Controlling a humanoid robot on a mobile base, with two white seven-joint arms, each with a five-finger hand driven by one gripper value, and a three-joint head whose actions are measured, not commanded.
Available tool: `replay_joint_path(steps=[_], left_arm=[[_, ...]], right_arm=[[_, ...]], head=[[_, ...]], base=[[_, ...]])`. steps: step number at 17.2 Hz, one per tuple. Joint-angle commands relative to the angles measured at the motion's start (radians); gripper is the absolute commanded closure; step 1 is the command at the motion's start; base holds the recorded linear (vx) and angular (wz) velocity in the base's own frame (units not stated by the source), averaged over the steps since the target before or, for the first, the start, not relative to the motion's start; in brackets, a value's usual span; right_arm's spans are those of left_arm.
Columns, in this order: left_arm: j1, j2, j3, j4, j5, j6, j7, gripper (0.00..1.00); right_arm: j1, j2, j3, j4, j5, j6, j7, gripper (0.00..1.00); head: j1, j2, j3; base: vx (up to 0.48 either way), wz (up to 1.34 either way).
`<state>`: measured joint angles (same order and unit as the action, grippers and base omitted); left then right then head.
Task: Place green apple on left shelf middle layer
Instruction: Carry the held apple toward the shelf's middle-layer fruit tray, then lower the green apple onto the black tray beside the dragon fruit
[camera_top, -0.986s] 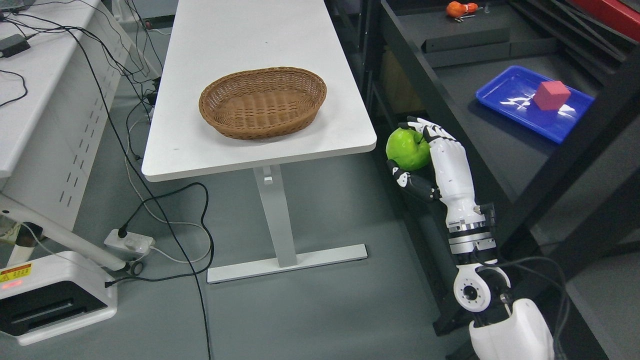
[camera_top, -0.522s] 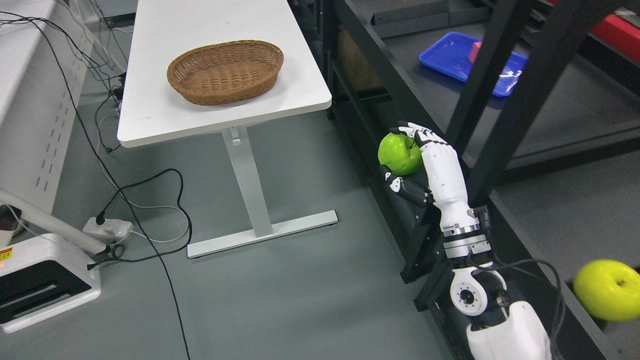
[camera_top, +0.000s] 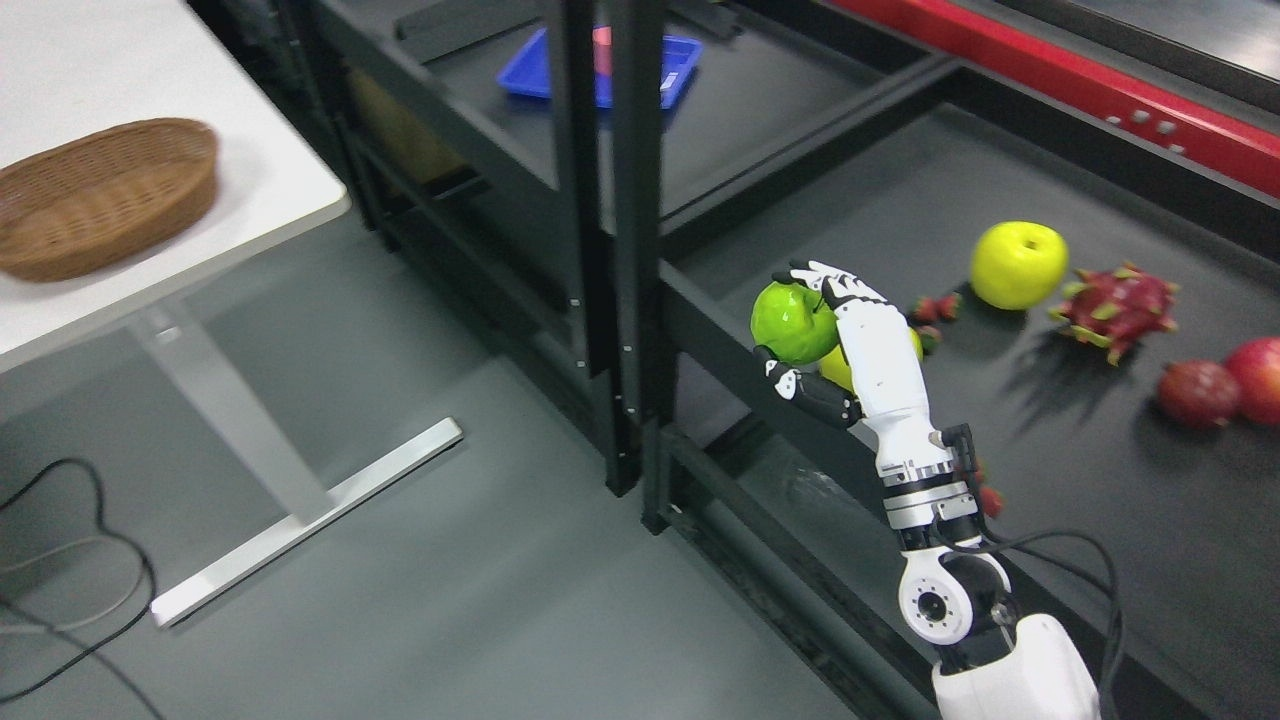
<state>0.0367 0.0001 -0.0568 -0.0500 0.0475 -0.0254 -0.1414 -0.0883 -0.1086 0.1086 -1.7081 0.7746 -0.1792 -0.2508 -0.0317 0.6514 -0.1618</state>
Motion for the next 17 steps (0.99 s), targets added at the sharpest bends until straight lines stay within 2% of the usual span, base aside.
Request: replay_joint_path(steps=[1,5,7,10,17], left_arm=[[0.0,0.017,0.0,-0.001,0.0,0.001,0.0,0.0],[0.0,0.017,0.0,0.001,0.0,0.001,0.0,0.0],[0.0,0.017,0.0,-0.001,0.0,0.001,0.0,0.0],[0.0,0.017,0.0,-0.001,0.0,-0.001,0.0,0.0],[0.0,0.017,0.0,0.001,0.0,0.001,0.0,0.0]], right_arm=[[0.005,-0.002,0.005,-0.001,0.0,0.001,0.001,0.99],[0.004,-0.002,0.005,-0.001,0.0,0.007,0.004,0.99],[0.004,-0.002,0.005,-0.001,0.0,0.009,0.053,0.99],[-0.002,0.0,0.006,0.002,0.0,0.009,0.122,0.99],[-0.019,-0.011,0.066,0.008,0.003,-0.005,0.166,0.98]], head=[[0.0,0.0,0.0],[0.0,0.0,0.0],[0.0,0.0,0.0],[0.0,0.0,0.0],[0.0,0.0,0.0]], base=[[-0.075,-1.07],[-0.029,-1.01],[0.025,-0.87],[0.055,-0.68],[0.114,-0.54]])
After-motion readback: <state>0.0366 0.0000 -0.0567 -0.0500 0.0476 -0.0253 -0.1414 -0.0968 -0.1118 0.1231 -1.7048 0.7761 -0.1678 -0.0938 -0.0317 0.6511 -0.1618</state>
